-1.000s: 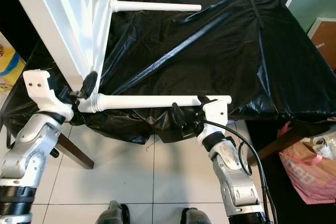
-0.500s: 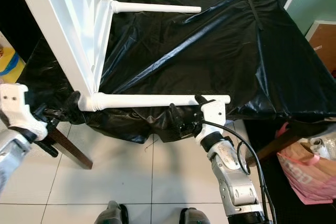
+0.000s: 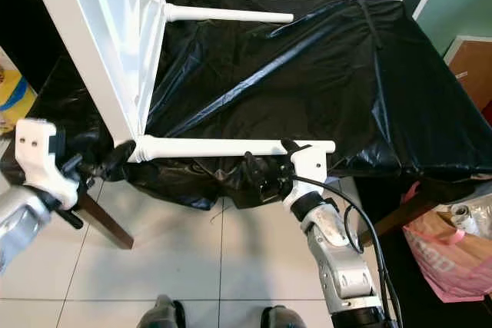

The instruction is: Building children table

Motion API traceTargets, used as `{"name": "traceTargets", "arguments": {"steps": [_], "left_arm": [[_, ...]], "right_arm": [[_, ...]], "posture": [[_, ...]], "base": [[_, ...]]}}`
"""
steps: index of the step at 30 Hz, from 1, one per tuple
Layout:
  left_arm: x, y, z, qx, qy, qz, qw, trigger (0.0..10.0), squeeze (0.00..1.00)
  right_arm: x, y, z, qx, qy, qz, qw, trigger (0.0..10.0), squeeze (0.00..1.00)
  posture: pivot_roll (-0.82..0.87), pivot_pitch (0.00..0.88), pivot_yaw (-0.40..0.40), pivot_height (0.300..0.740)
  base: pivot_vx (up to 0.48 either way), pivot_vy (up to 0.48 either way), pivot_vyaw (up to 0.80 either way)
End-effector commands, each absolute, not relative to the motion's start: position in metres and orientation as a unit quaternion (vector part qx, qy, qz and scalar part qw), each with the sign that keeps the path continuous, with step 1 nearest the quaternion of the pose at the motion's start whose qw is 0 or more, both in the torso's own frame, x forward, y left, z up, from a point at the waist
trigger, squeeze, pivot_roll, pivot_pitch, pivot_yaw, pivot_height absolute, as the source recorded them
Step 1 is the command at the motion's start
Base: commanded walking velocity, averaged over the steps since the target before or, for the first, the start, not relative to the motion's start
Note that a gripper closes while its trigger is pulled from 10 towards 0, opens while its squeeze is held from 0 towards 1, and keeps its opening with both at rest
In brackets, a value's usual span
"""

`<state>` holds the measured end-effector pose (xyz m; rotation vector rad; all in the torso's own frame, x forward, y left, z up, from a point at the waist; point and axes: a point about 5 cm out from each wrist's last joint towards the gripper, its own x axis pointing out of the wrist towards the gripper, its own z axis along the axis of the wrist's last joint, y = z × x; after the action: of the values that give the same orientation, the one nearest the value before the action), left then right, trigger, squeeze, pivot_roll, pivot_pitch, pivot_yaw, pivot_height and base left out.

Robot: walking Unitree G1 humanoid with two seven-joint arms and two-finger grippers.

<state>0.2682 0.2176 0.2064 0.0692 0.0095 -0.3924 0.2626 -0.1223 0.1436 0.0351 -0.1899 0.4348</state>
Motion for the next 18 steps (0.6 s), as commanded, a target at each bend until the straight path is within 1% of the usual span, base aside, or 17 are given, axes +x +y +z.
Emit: {"name": "traceTargets", "arguments": {"steps": [1,4,6,7,8,10,11,18], "left_arm": [[0.267,0.206,0.201,0.057,0.019,-0.363,0.93,10.0,0.0],[0.287,0.213,0.206,0.098,0.008,-0.354,0.93,10.0,0.0],[0.287,0.213,0.206,0.098,0.008,-0.354,0.93,10.0,0.0],[0.299,0.215,0.211,0.108,0.001,-0.354,0.929,10.0,0.0],[0.299,0.215,0.211,0.108,0.001,-0.354,0.929,10.0,0.0],[0.313,0.217,0.215,0.121,-0.003,-0.35,0.929,10.0,0.0],[0.313,0.217,0.215,0.121,-0.003,-0.35,0.929,10.0,0.0],[0.34,0.221,0.221,0.16,-0.017,-0.328,0.931,10.0,0.0]], "right_arm": [[0.262,-0.123,0.14,0.016,-0.087,0.216,0.972,10.0,0.0],[0.262,-0.123,0.14,0.016,-0.088,0.214,0.973,10.0,0.0],[0.262,-0.123,0.14,0.016,-0.088,0.214,0.973,10.0,0.0],[0.261,-0.123,0.14,0.017,-0.088,0.212,0.973,10.0,0.0],[0.261,-0.123,0.14,0.017,-0.088,0.212,0.973,10.0,0.0],[0.26,-0.123,0.14,0.018,-0.089,0.208,0.974,10.0,0.0],[0.26,-0.123,0.14,0.018,-0.089,0.208,0.974,10.0,0.0],[0.256,-0.126,0.139,0.02,-0.088,0.192,0.977,10.0,0.0]], "posture": [[0.02,0.113,-0.053,0.74],[0.02,0.112,-0.049,0.74],[0.02,0.112,-0.049,0.74],[0.01,0.113,-0.035,0.74],[0.01,0.113,-0.035,0.74],[0.0,0.117,-0.029,0.74],[0.0,0.117,-0.029,0.74],[-0.02,0.133,-0.013,0.74]], "base": [[0.0,0.0,0.0],[0.0,0.0,0.0],[0.0,0.0,0.0],[0.0,0.0,0.0],[0.0,0.0,0.0],[0.0,0.0,0.0],[0.0,0.0,0.0],[0.0,0.0,0.0]]}}
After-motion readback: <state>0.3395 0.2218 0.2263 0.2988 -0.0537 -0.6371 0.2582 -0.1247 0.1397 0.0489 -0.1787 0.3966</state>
